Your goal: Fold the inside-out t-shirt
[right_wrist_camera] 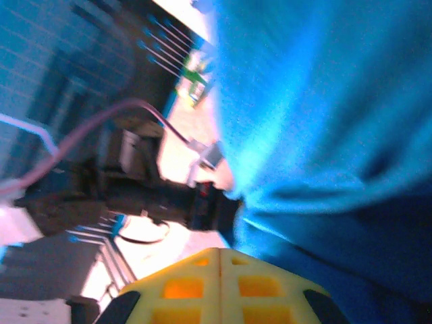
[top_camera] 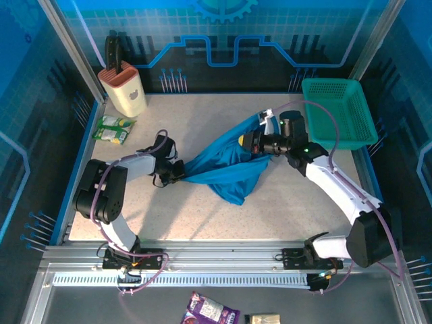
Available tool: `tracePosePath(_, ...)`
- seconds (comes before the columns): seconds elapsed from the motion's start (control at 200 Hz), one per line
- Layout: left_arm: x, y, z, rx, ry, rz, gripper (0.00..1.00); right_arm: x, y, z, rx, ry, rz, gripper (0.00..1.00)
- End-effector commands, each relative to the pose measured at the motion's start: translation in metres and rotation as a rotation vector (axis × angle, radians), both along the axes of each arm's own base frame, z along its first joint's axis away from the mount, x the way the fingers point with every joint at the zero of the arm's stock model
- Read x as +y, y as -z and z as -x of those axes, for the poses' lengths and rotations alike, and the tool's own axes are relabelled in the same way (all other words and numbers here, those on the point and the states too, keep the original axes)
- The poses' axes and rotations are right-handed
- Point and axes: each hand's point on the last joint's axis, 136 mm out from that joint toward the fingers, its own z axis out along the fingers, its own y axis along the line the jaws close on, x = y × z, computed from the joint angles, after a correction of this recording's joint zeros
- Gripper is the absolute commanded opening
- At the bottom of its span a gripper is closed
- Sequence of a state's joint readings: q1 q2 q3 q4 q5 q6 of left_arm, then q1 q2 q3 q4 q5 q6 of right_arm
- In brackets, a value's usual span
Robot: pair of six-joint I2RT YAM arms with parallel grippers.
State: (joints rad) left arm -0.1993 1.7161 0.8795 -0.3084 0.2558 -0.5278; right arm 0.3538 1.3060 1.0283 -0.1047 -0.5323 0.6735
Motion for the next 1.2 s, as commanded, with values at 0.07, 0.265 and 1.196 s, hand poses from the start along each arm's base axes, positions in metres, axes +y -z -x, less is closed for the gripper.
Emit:
tracePosePath(0.07,0.024,0.025,-0.017,0.000,-0.186,0.150,0.00,-0.023,-0.079,0.009,-0.144,-0.003,-0.230,0.00)
tracePosePath(0.265,0.039,0.007,-0.022,-0.018,-0.197,0.172,0.00,-0.066,-0.047,0.018,-0.081,0.160,0.032,0.00)
tracePosePath(1.196,-0.176,-0.107,-0.026,-0.259,0.447,-0.205,0.57,-0.038,0.204,0.001,0.376,0.284,0.645,0.59)
